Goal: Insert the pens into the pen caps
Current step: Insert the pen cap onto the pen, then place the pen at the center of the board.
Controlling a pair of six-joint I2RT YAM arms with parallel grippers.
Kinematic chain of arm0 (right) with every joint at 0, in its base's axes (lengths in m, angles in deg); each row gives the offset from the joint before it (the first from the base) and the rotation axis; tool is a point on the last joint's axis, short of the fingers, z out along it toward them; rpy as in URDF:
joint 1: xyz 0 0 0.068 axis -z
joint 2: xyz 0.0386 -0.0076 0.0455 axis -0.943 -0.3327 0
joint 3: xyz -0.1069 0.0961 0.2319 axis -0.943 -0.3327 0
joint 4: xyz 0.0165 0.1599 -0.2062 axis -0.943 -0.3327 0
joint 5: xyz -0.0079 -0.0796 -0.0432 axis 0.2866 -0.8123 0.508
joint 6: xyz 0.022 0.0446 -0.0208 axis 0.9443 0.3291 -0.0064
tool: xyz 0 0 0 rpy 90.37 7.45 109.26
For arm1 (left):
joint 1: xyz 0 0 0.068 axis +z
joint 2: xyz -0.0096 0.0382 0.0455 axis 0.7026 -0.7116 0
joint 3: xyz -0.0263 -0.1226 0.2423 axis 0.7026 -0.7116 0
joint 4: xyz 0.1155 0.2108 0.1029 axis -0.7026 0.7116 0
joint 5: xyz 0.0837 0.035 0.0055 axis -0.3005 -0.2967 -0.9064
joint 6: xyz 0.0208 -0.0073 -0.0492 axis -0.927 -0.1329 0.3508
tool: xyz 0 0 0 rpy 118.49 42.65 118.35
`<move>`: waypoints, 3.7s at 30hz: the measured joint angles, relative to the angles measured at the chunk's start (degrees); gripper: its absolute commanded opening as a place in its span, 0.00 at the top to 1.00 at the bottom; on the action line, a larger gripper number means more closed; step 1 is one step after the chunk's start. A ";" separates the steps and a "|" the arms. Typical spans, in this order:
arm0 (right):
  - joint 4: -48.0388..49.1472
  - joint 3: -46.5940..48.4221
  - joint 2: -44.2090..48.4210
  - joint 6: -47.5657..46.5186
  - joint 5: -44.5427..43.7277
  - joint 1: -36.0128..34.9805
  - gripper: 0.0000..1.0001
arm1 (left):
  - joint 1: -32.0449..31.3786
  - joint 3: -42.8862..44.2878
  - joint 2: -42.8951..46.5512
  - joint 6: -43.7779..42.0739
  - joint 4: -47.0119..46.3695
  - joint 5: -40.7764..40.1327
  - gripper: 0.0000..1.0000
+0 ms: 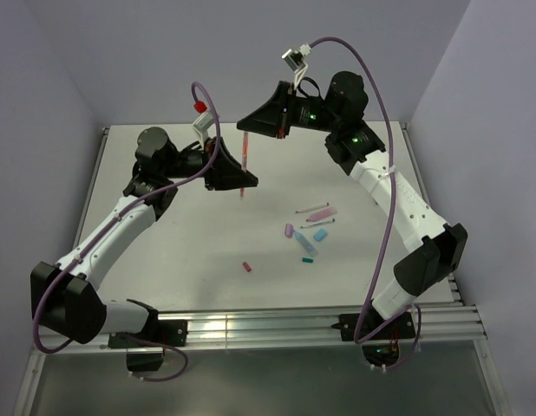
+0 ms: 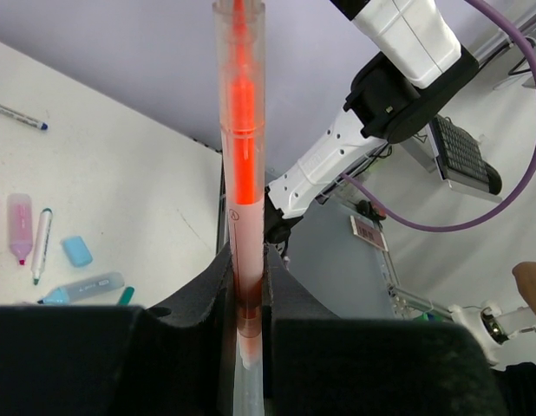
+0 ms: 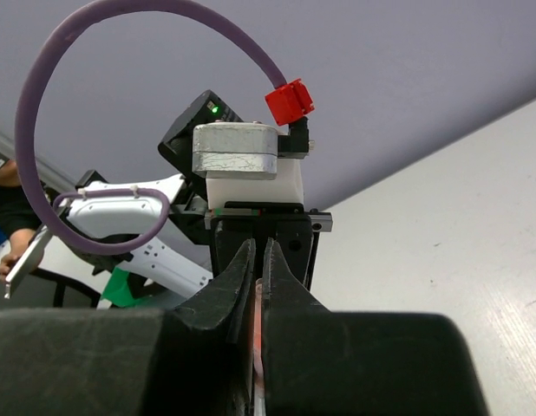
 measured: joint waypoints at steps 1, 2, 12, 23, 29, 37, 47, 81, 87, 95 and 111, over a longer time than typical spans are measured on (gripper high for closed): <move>0.17 -0.28 0.13 -0.04 -0.15 0.00 1.00 | 0.07 0.00 -0.02 0.13 0.02 0.13 1.00; 0.35 -0.50 0.24 -0.15 -0.28 -0.02 1.00 | 0.13 0.02 -0.07 0.44 0.00 0.24 1.00; 0.90 -2.82 1.29 -2.93 -2.86 -0.68 1.00 | 1.09 0.09 -0.98 1.53 -0.09 2.36 1.00; 1.90 -5.25 2.01 -4.76 -4.72 -1.05 1.00 | 1.60 0.11 -2.12 2.86 -0.48 4.15 1.00; 2.89 -6.93 2.69 -5.42 -5.79 -1.27 1.00 | 1.73 0.20 -2.60 3.56 -0.46 5.27 1.00; 3.78 -8.39 3.45 -6.01 -6.32 -1.64 1.00 | 1.99 0.26 -2.60 3.67 -0.02 6.56 1.00; 5.68 -9.88 4.28 -6.14 -8.02 -2.47 1.00 | 2.38 0.83 -2.64 3.65 0.15 7.96 1.00; -6.78 -1.11 -1.42 -1.57 1.73 -1.99 0.37 | 2.82 1.57 -0.55 -1.38 1.55 1.40 1.00; -6.62 2.19 -2.08 -0.04 1.73 -1.75 0.37 | 2.36 1.57 -0.52 -1.44 1.42 1.20 1.00; -4.15 4.57 -3.72 1.97 1.73 -1.57 0.54 | 1.42 1.57 -0.52 -2.19 1.46 0.79 1.00; 0.83 0.46 -3.69 2.67 0.87 -1.55 1.00 | 1.79 2.78 -0.90 -2.16 6.95 -0.20 1.00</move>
